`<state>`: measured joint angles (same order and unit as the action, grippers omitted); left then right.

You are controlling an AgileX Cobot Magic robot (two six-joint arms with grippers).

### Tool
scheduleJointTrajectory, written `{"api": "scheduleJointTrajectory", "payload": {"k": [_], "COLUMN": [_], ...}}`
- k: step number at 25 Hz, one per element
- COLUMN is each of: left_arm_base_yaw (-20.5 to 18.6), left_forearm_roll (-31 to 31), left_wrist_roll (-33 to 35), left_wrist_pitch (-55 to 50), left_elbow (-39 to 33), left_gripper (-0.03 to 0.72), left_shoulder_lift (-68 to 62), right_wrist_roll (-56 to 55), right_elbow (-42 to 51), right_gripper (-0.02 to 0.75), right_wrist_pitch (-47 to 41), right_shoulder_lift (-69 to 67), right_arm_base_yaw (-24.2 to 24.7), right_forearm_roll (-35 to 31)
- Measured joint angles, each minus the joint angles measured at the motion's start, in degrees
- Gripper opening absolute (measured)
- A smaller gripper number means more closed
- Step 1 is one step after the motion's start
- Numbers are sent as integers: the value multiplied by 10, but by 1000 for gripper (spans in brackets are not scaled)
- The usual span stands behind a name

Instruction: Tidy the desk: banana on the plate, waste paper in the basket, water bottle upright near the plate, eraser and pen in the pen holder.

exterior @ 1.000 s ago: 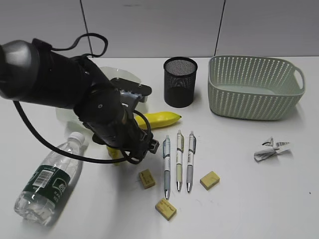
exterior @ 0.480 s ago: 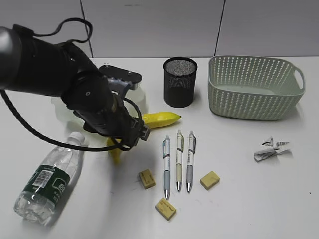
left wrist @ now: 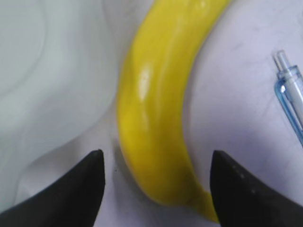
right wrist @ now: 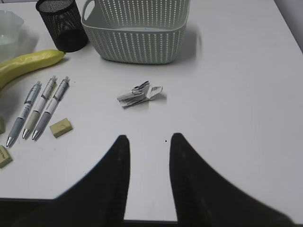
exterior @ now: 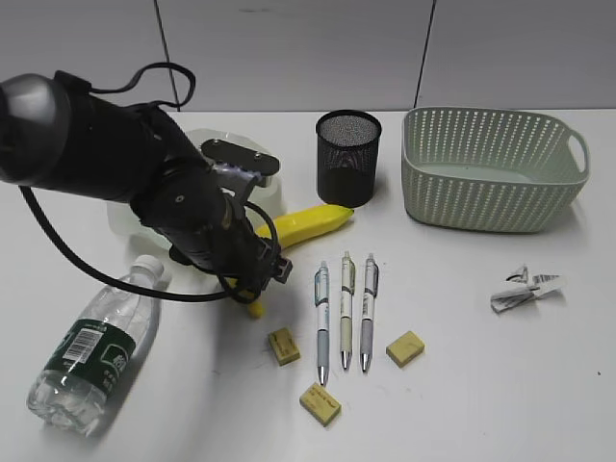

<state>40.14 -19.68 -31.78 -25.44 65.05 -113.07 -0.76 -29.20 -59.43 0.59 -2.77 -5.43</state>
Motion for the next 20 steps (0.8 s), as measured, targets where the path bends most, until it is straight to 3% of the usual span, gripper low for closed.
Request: {"api": "scheduleJointTrajectory", "payload": {"k": [10,12,16,20], "left_arm_base_yaw": [0,0,-1,-1], "left_forearm_roll": [1,5,12,31], "left_wrist_roll": [-19,-20,-20,-20], "left_wrist_pitch": [36,38,37,31], "left_elbow": [0,0,0,0], "left_gripper": [503,471,313,318], "left_shoulder_lift": [-34,-34,-34,-25], "right_wrist_roll": [0,0,0,0], "right_elbow": [0,0,0,0], "right_gripper": [245,245,245,245], "right_wrist_pitch": [0,0,0,0], "right_shoulder_lift": [0,0,0,0], "right_arm_base_yaw": [0,0,0,0], "right_forearm_roll": [0,0,0,0]}}
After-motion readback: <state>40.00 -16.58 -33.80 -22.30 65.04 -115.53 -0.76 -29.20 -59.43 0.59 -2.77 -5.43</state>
